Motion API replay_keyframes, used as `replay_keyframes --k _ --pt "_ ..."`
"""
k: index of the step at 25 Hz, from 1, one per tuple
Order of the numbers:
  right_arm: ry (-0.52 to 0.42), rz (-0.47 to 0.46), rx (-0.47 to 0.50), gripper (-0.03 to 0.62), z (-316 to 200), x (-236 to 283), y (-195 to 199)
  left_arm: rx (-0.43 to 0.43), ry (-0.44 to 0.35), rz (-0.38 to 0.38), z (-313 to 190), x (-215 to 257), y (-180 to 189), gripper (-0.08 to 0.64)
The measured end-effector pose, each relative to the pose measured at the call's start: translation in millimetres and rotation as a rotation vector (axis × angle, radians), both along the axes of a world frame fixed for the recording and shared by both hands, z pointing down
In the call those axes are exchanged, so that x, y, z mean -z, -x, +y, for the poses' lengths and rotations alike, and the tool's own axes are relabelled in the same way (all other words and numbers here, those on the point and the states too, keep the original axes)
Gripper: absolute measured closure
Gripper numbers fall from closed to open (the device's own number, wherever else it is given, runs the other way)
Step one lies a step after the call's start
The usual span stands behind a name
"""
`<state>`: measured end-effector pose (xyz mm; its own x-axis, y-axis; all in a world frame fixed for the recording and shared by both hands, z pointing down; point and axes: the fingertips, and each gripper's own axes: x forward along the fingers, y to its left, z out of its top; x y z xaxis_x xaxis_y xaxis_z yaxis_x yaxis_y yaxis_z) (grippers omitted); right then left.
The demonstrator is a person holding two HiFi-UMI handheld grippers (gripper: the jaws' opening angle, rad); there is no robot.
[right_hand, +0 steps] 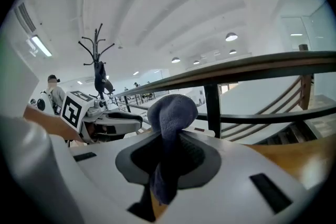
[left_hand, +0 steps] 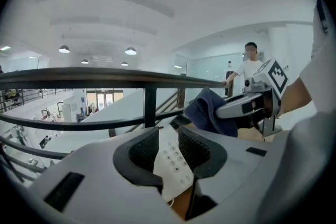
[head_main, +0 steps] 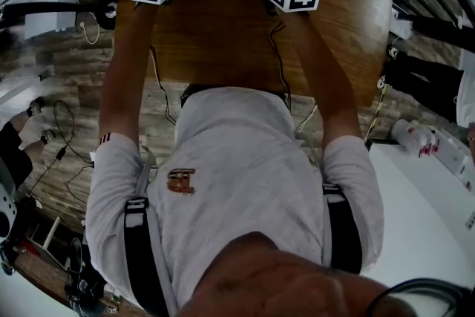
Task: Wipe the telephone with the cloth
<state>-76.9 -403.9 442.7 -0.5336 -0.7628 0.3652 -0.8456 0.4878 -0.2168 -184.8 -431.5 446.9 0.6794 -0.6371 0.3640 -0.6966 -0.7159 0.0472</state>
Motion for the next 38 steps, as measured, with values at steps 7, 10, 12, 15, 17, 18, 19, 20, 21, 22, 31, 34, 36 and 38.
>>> replay_keyframes --k 7,10,12,15,17,18,19,20,21,22,31,34,36,38 --pt "-0.132 -0.059 0.06 0.514 32 58 13 0.007 -0.159 0.198 44 80 -13 0.49" --pt "-0.191 -0.07 0.08 0.514 42 78 17 0.01 -0.211 0.247 57 103 -13 0.513" --pt "-0.231 -0.077 0.091 0.514 49 91 19 0.009 -0.241 0.27 65 115 -12 0.523" --pt "-0.29 -0.106 0.103 0.514 60 110 20 0.002 -0.278 0.288 80 128 -13 0.531" --pt "-0.328 -0.13 0.108 0.514 68 120 19 0.004 -0.302 0.299 89 134 -13 0.535" --pt "-0.344 -0.14 0.111 0.514 71 124 18 0.009 -0.31 0.307 94 137 -12 0.537" --pt "-0.359 -0.149 0.115 0.514 75 127 17 0.014 -0.316 0.317 97 140 -12 0.537" --pt "-0.372 -0.157 0.122 0.514 79 130 17 0.019 -0.318 0.33 101 143 -12 0.539" --pt "-0.386 -0.164 0.131 0.514 83 132 17 0.023 -0.322 0.346 104 146 -12 0.54" --pt "-0.399 -0.169 0.142 0.514 87 135 17 0.026 -0.327 0.362 107 150 -12 0.541" --pt "-0.46 -0.199 0.206 0.514 126 144 21 0.002 -0.384 0.374 136 160 -22 0.541" --pt "-0.464 -0.206 0.216 0.514 133 145 22 -0.015 -0.404 0.356 144 160 -27 0.541" --pt "-0.463 -0.208 0.217 0.514 137 145 22 -0.021 -0.406 0.354 150 160 -28 0.541" --pt "-0.462 -0.206 0.217 0.514 142 144 20 -0.02 -0.402 0.354 154 158 -29 0.541"
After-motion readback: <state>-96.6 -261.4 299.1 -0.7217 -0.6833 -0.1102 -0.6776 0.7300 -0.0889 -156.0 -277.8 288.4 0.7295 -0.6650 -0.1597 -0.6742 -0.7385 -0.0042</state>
